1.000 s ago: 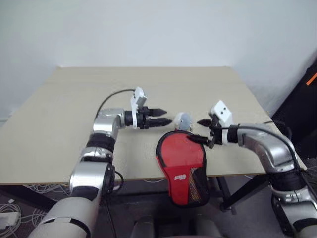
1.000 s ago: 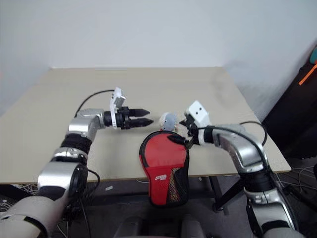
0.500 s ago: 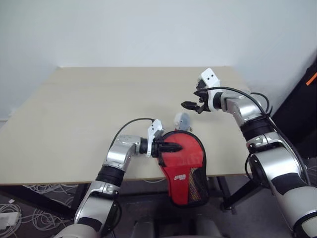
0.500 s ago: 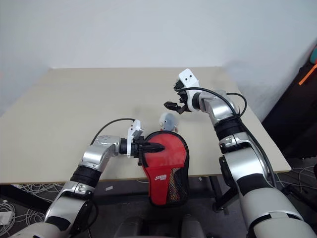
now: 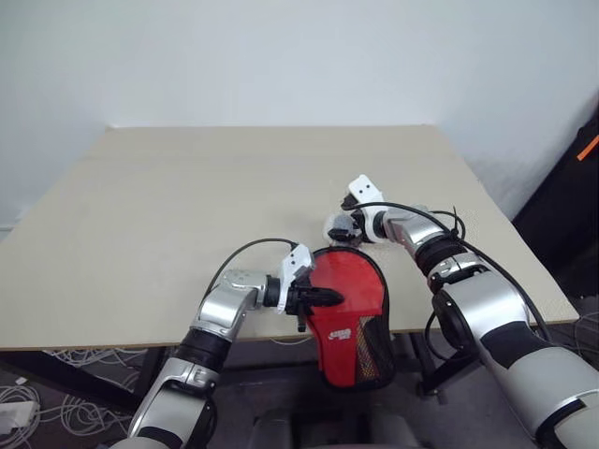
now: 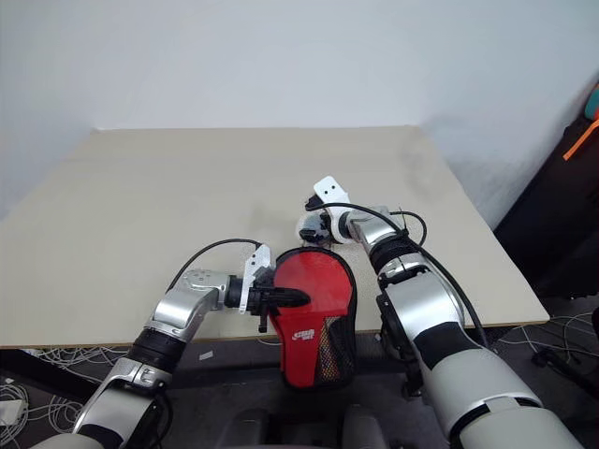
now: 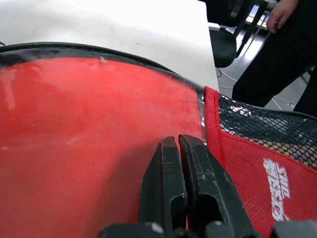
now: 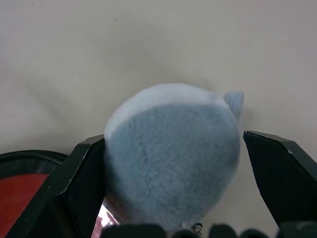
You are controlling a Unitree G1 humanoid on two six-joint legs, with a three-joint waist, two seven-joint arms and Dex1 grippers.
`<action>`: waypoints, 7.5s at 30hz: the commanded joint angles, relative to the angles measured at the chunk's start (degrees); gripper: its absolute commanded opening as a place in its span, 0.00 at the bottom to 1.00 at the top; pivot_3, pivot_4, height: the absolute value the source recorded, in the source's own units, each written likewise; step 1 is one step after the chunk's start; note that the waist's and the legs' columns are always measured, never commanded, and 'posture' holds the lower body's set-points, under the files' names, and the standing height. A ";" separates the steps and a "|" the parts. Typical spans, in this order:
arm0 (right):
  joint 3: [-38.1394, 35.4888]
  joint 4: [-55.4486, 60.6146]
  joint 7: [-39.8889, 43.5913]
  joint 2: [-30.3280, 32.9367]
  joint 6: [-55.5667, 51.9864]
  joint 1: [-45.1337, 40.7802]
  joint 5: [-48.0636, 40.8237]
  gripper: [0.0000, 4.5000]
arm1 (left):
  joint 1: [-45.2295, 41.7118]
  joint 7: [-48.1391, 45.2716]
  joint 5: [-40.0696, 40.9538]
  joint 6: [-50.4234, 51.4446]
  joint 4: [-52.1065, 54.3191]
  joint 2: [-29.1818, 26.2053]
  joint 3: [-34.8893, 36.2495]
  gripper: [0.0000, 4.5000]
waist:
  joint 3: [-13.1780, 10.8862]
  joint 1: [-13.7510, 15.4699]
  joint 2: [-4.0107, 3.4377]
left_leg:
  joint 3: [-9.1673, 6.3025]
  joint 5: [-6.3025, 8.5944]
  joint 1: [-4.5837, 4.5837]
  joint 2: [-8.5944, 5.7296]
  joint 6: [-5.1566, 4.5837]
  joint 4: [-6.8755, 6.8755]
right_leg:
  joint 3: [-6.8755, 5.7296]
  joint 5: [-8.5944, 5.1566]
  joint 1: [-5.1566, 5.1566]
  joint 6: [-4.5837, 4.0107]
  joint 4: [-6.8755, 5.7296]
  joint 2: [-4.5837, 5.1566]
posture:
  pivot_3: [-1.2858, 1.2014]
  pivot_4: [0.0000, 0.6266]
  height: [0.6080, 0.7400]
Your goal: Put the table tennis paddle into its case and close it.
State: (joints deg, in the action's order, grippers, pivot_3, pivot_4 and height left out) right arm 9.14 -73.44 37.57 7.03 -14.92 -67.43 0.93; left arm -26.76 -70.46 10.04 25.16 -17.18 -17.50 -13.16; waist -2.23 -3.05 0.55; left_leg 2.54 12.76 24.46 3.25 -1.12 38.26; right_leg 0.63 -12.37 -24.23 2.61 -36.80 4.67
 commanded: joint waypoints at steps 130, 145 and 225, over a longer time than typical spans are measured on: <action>-0.11 3.99 -4.97 11.41 -1.17 -2.16 3.87 1.00 | -18.50 0.21 -8.34 -17.81 -35.34 9.65 -1.95 0.00 | 0.09 0.00 -0.29 | -0.06 0.01 -0.04 -0.11 -0.06 0.00 | 0.12 -0.03 0.10 0.04 0.07 -0.04 | 0.52 0.00 1.00; -1.04 -1.25 -9.00 8.10 3.99 -2.57 7.67 1.00 | -17.46 0.97 -8.07 -16.13 -32.97 8.78 -1.51 0.00 | 0.09 -0.03 -0.30 | -0.08 0.00 -0.12 -0.11 -0.06 -0.04 | 0.13 -0.03 0.16 0.04 0.05 -0.05 | 0.52 0.00 1.00; 9.69 33.64 33.85 33.19 -7.57 20.61 4.33 0.81 | -19.62 1.55 -8.66 -18.88 -37.43 10.01 -1.13 0.00 | 0.09 0.45 -0.25 | -0.06 0.12 -0.82 -0.36 -0.17 -0.11 | 0.13 -0.42 0.80 0.45 0.16 0.21 | 0.52 0.00 1.00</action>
State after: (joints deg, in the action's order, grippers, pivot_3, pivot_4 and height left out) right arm 19.32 -40.07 70.78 39.71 -22.66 -46.36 4.74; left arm -46.69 -69.36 2.65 6.13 -54.33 -6.59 -14.19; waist -2.14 -2.60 0.30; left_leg 2.48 12.87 23.63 2.89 -1.29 38.15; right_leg 0.77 -12.80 -23.43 3.06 -36.64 4.88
